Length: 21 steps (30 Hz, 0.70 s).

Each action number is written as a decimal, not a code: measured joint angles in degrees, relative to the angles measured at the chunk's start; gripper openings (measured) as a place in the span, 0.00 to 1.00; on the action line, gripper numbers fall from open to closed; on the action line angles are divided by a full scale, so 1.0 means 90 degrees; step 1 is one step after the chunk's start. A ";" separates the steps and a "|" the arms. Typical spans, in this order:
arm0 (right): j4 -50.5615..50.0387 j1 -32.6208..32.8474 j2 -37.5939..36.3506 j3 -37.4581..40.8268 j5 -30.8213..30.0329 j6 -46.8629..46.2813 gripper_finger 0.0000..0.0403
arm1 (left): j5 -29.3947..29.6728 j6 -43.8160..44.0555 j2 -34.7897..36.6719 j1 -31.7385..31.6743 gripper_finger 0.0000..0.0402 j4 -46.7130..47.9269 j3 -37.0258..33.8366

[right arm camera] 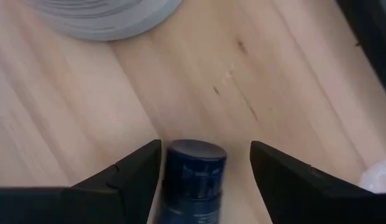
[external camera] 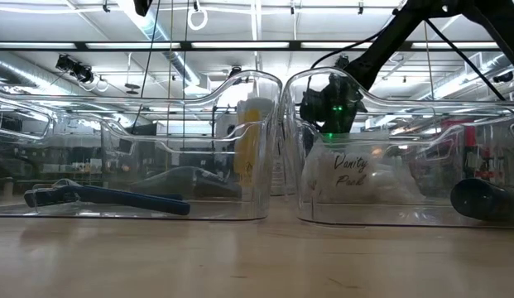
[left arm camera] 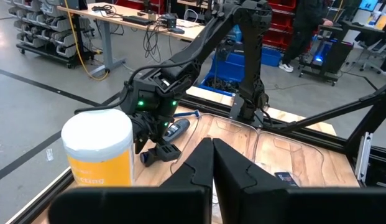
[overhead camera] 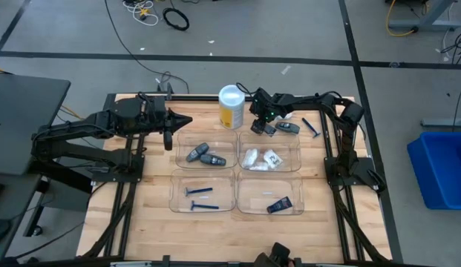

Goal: Pick & Place Travel size toiletries
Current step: Put the blue shaver cream into the bottom right transparent bin

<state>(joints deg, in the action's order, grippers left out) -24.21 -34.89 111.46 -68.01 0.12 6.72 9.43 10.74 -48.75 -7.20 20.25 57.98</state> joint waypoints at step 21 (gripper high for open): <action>-0.0146 -0.0012 0.0000 0.0000 -0.0009 0.0000 0.36 | 0.0005 0.0000 0.0000 -0.0002 0.05 0.0002 0.0000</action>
<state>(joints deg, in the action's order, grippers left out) -25.52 -35.00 111.46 -68.01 0.03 6.72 9.47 10.74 -48.75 -7.22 20.26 57.98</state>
